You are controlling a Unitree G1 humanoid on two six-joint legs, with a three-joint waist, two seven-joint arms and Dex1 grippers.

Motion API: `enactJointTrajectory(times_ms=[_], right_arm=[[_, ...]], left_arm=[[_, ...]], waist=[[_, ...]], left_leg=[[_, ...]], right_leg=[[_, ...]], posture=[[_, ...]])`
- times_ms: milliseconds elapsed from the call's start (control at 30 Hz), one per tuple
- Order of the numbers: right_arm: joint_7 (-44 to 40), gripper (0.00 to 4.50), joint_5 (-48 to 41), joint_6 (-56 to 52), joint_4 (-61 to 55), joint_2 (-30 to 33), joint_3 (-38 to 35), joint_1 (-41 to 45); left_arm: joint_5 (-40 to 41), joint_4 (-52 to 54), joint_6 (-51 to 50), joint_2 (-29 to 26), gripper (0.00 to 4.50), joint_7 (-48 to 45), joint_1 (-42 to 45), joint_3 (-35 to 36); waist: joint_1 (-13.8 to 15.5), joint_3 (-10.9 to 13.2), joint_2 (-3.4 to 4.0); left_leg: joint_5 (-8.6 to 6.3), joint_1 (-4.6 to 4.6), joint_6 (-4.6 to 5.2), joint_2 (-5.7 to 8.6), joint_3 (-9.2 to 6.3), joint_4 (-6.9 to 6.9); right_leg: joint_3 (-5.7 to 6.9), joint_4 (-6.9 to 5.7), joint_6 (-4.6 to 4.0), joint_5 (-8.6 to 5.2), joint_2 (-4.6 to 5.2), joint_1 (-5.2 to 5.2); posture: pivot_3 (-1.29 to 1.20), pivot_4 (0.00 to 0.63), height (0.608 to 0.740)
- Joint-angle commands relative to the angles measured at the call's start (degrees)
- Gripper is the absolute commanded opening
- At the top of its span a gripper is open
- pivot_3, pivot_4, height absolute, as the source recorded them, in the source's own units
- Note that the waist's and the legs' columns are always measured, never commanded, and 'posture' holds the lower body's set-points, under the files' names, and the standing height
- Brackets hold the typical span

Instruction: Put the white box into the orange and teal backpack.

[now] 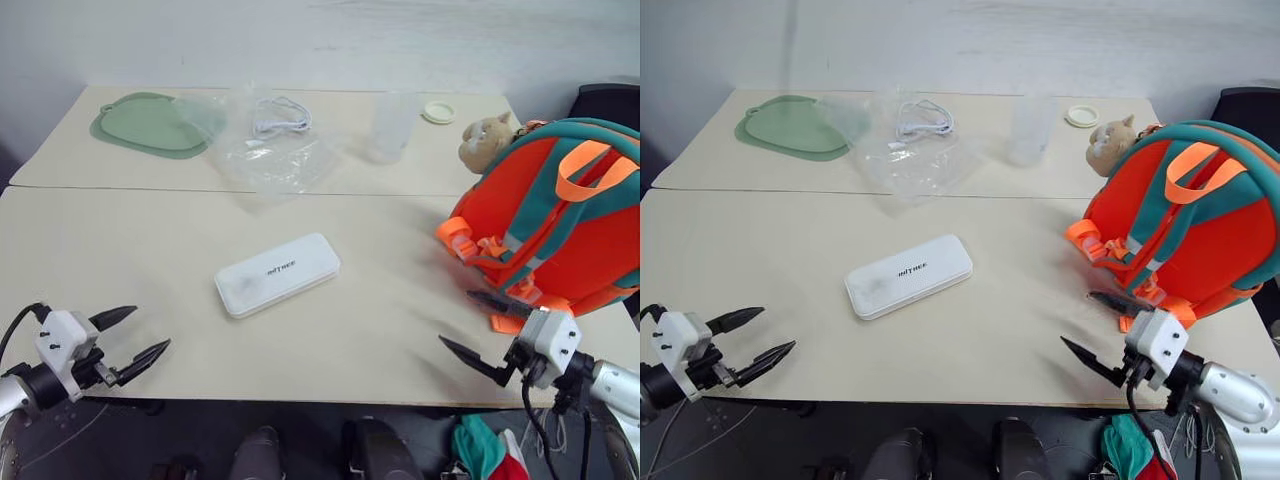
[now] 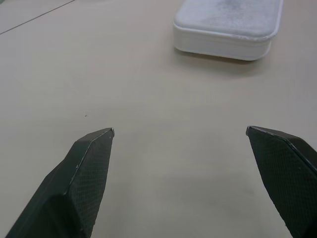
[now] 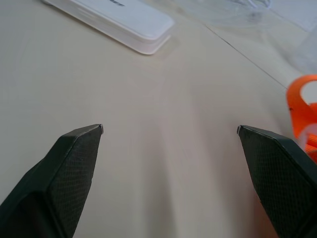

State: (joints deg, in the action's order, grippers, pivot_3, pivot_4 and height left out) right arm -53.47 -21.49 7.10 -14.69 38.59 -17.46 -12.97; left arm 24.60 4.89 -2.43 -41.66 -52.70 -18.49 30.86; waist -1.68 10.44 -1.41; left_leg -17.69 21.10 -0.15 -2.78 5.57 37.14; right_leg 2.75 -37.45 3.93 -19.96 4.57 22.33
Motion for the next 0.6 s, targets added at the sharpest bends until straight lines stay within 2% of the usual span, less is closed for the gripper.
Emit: enactJointTrajectory(times_ms=[33,300,533,600], right_arm=[[-0.8,4.47,-0.5,1.8,0.1,0.6,-0.8,0.5],[-1.9,4.47,-2.5,1.5,0.1,-0.9,0.7,1.3],[1.0,4.47,-7.3,-11.2,-12.2,-0.2,8.0,7.1],[4.2,4.47,-8.3,-19.5,-15.1,0.0,11.9,12.5]], left_arm=[[0.4,1.0,-0.3,-0.8,4.5,0.0,0.5,0.9],[4.4,3.3,-6.5,-1.6,4.5,-1.4,0.1,2.0],[8.2,5.8,-13.0,-4.6,4.5,-3.3,1.5,3.0],[10.6,7.4,-16.3,-5.5,4.5,-3.2,2.9,2.9]], waist=[[0.1,0.0,0.0],[0.1,0.0,-0.01],[-0.1,0.0,0.0],[0.0,0.0,0.0]], left_leg=[[0.0,0.01,0.0,-0.01,-0.01,-0.02],[0.0,0.03,0.0,-0.01,-0.02,0.03],[0.02,0.03,-0.05,-0.03,-0.06,0.02],[0.03,0.05,-0.06,-0.02,-0.07,0.02]], right_leg=[[0.01,0.0,-0.01,-0.01,0.0,0.01],[0.02,0.0,-0.01,-0.01,0.0,-0.02],[0.01,-0.09,-0.03,-0.02,0.0,0.05],[0.02,-0.07,-0.04,-0.02,0.01,0.04]], posture=[[0.0,0.15,0.74],[0.0,0.15,0.74],[0.0,0.15,0.74],[0.0,0.15,0.74]])
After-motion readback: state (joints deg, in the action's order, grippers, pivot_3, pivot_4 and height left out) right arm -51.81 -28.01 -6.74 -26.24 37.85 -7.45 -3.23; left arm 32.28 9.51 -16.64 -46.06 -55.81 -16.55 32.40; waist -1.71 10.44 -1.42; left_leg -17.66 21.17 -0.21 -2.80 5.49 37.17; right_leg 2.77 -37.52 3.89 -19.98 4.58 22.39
